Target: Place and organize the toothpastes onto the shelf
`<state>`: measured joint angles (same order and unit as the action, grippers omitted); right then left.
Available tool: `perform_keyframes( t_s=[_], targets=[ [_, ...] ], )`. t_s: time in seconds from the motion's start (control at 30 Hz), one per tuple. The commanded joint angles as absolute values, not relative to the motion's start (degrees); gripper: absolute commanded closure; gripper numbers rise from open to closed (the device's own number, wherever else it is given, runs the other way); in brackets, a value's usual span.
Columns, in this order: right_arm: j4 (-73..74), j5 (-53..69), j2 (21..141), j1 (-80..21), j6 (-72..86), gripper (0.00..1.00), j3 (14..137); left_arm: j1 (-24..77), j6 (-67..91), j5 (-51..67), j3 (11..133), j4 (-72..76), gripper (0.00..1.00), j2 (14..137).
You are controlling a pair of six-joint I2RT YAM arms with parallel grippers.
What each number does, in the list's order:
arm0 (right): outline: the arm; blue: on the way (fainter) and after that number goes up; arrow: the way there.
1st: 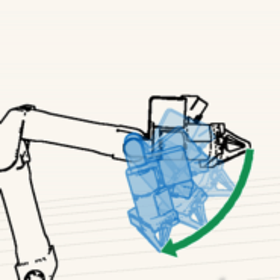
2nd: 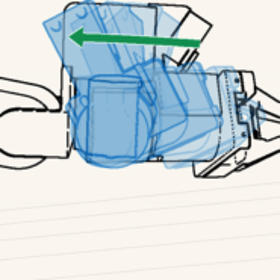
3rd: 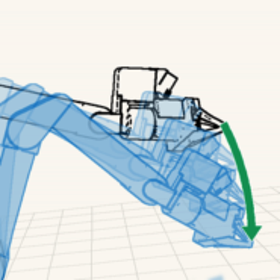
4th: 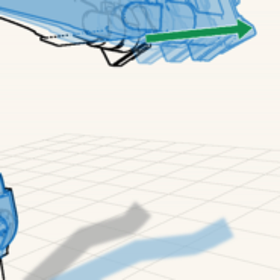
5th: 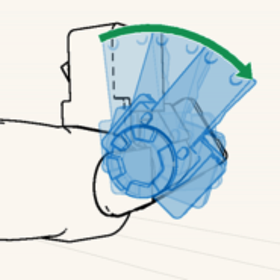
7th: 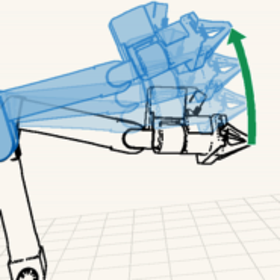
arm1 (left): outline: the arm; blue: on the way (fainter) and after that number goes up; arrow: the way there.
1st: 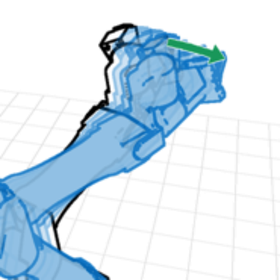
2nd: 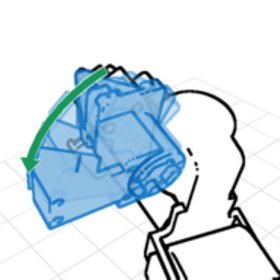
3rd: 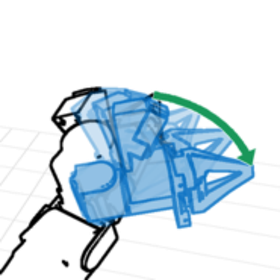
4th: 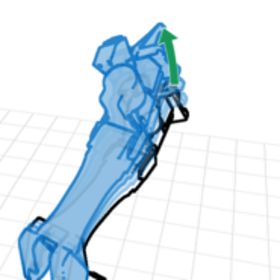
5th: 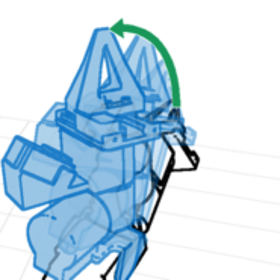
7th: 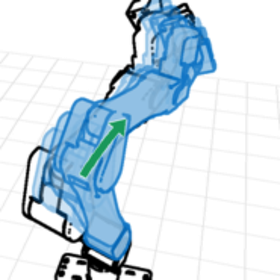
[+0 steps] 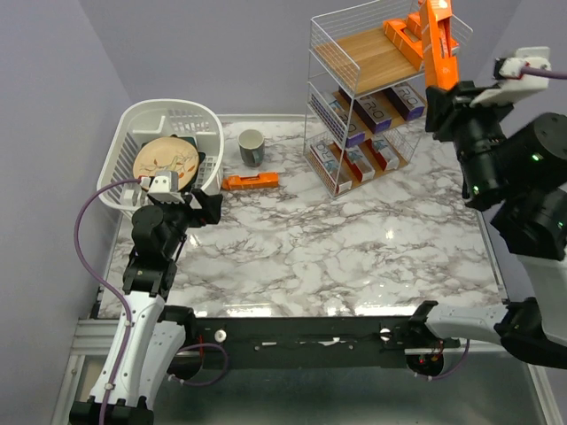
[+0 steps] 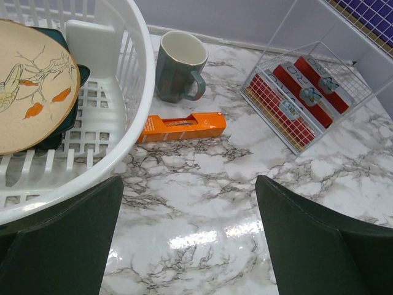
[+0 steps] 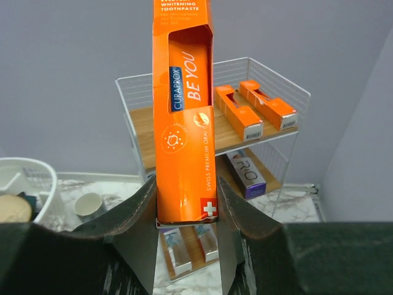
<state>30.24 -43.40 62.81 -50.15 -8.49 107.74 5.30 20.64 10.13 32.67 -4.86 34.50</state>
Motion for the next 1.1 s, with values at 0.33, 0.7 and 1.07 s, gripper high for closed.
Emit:
perform_keyframes(
  t_s=[0.33,0.7,1.07],
  targets=[
    [41.2,-2.7,87.9,-21.1,-7.9,0.82,126.5,4.7,20.4,11.7,33.0,-4.4,0.01,35.9],
    [42.8,5.9,97.4,-13.5,-9.5,0.82,131.5,3.9,21.1,13.3,33.1,-3.8,0.01,37.4],
    [41.8,9.4,101.2,-10.1,-9.2,0.64,132.4,3.7,21.5,13.9,33.2,-3.4,0.01,38.3]
  ],
)
